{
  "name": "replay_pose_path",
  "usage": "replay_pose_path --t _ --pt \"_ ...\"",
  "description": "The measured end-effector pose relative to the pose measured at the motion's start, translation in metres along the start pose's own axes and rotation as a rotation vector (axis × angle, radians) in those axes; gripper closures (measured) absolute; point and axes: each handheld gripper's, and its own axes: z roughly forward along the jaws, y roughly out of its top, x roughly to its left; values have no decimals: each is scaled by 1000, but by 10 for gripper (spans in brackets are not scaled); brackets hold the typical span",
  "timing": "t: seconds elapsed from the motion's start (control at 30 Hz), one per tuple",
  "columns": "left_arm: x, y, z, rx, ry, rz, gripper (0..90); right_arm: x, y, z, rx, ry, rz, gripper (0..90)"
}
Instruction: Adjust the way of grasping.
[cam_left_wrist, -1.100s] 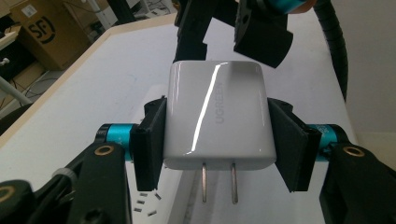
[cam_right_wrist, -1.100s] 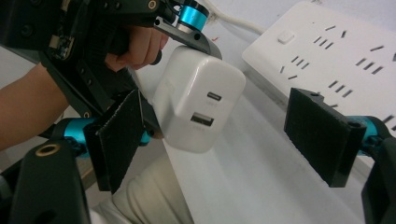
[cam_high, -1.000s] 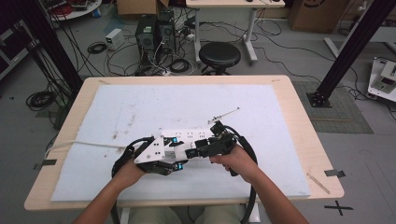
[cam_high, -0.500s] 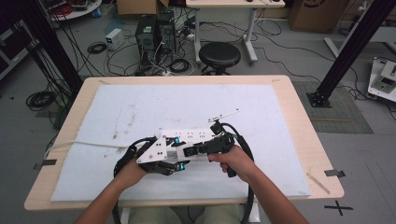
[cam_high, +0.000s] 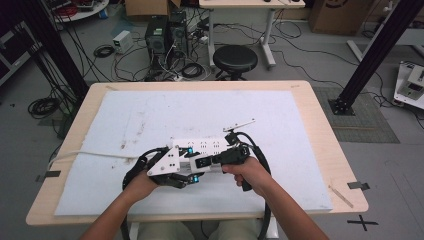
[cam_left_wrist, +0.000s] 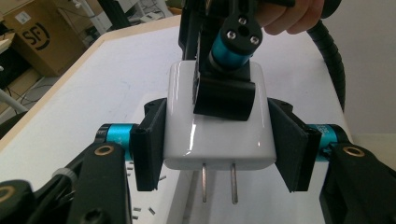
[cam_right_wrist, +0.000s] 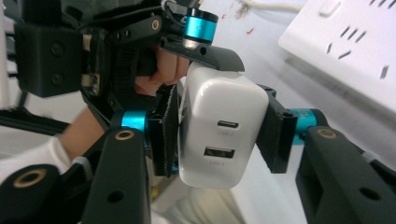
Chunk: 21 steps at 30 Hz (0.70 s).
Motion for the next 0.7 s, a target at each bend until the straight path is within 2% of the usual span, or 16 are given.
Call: replay_pose_path --t 0.1,0.17,0.2,0.27,0.3,0.5,0.53,0.6,0.67,0.7 --pt "-1 1 0 1 5 4 423 -2 0 -1 -6 24 29 599" --pt "0 1 1 -4 3 -24 420 -3 -1 -1 -10 29 33 611" --pt "0 1 1 -2 11 -37 405 -3 -1 -2 -12 14 27 617" --pt "2 -1 0 6 29 -95 264 -3 -2 -4 -25 -6 14 625" --pt "3 -2 -1 10 34 -109 243 -3 -2 -6 -37 -9 10 626" --pt "3 -16 -7 27 77 -154 228 -5 -8 -24 -115 -85 -39 631" --pt "3 -18 -8 25 87 -172 228 -5 -9 -27 -132 -93 -49 632" --pt "4 -22 -11 15 109 -200 228 -5 -11 -33 -153 -138 -77 632" --pt "5 -26 -14 4 133 -229 228 -5 -13 -38 -176 -155 -110 632" --pt "5 -26 -14 4 133 -229 228 -5 -13 -38 -176 -155 -110 632"
